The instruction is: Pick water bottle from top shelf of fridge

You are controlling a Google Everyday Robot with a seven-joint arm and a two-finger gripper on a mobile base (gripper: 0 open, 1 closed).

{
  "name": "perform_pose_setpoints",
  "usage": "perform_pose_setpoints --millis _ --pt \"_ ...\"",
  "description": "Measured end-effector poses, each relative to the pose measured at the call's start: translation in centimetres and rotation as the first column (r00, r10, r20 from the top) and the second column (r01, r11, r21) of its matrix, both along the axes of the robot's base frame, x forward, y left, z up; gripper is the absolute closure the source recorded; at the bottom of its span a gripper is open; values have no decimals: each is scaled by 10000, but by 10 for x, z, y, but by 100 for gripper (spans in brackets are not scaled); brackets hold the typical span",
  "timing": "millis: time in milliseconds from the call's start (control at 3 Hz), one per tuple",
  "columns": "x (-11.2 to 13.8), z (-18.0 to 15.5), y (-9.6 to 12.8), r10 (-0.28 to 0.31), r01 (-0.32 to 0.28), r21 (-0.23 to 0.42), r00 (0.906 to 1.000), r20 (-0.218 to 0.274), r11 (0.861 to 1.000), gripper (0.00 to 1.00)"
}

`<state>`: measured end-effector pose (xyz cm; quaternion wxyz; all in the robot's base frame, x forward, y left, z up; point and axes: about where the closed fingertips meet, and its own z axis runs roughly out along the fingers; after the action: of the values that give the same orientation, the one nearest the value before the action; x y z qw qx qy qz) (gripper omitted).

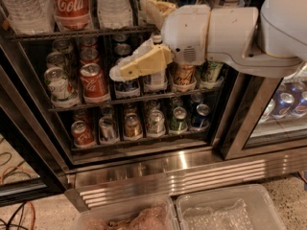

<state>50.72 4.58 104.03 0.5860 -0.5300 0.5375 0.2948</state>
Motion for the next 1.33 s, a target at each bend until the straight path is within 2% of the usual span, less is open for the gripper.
perform_pose_setpoints --millis 667,1333 --pt "16 -6 4 -774 785 205 9957 -502 9967 0" --pt "17 -8 6 -794 816 368 9952 -579 9960 0"
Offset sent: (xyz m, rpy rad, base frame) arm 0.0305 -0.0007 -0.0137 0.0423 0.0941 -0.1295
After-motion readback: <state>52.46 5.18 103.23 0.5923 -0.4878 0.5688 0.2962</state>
